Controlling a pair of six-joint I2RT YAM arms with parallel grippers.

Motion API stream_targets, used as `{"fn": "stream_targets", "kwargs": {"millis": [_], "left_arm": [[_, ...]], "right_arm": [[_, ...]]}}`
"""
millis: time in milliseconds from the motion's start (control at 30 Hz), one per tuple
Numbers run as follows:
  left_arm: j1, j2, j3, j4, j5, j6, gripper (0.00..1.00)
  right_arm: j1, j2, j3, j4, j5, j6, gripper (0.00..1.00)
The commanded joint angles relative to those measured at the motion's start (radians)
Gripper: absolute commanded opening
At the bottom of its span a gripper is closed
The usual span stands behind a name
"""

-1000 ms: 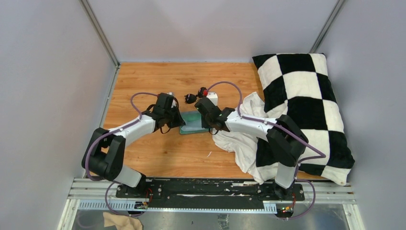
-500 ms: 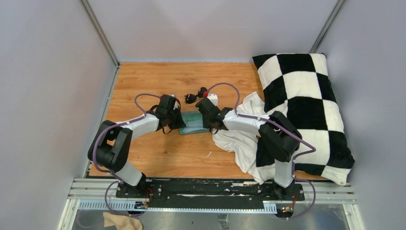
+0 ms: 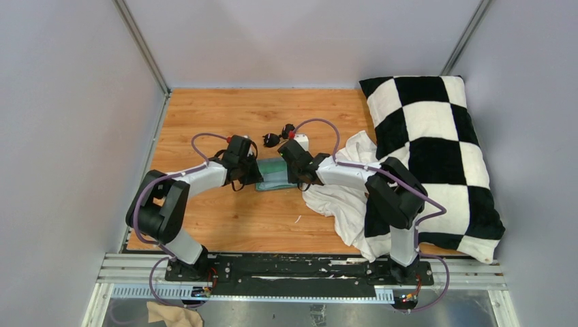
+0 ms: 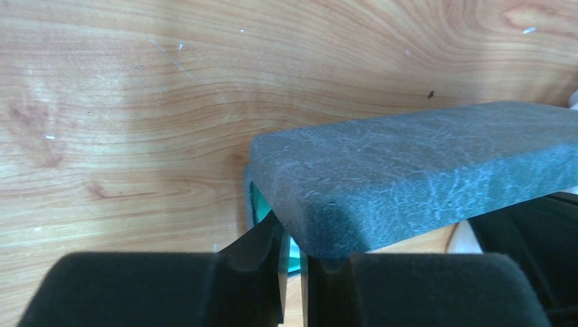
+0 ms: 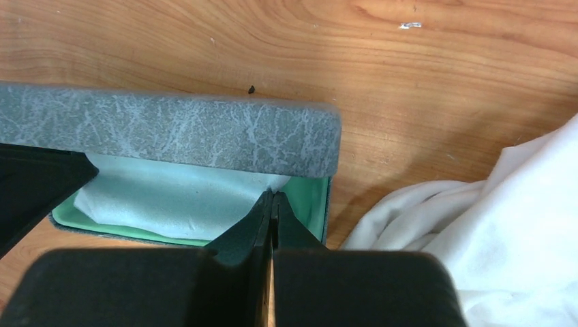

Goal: Organize the sunglasses
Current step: Place the glasses cleaning cloth in the sunglasses case.

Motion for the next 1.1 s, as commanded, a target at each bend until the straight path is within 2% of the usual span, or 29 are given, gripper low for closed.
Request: {"fn": "stream_targets", "kwargs": {"millis": [0,100,500,533,600,667,767,867,967,1067], "left_arm": [[-0.013,0.008,0.021,-0.061,-0.057,0.021,0.23],[-0.024,-0.014,0.025,-0.081,-0.070,0.022,0.31],[-0.060,-0.122,0.034,-0.152,-0.080,0.018,0.31],[-0.062,-0.130,0.032,-0.155,-0.079,0.018,0.32],[-0.063,-0.144,0.030,-0.161,-0.080,0.018,0.32],[-0.065,-0.155,0.029,-0.164,-0.080,0.018,0.32],[-0.071,-0.166,0.025,-0.160,-0.075,0.015,0.31],[-0.078,-0.158,0.014,-0.132,-0.057,0.005,0.28],[-0.088,-0.137,0.004,-0.091,-0.059,-0.010,0.21],[-0.097,-0.129,-0.032,0.004,-0.057,-0.035,0.14]], "right_arm": [[-0.014,0.022,0.003,-0.008,-0.002,-0.011,0.00],[-0.015,0.021,0.002,-0.007,-0.005,-0.014,0.00],[-0.015,-0.002,-0.019,-0.001,-0.003,-0.018,0.00],[-0.015,-0.006,-0.020,-0.002,-0.004,-0.017,0.04],[-0.015,-0.017,-0.026,0.000,-0.006,-0.016,0.21],[-0.015,-0.043,-0.032,-0.003,-0.011,-0.018,0.32],[-0.014,-0.096,-0.045,-0.002,-0.008,-0.020,0.39],[-0.015,-0.143,-0.060,0.000,0.001,-0.018,0.40],[-0.015,-0.179,-0.078,0.001,0.008,-0.012,0.39],[-0.014,-0.200,-0.099,0.003,0.008,-0.008,0.30]]}}
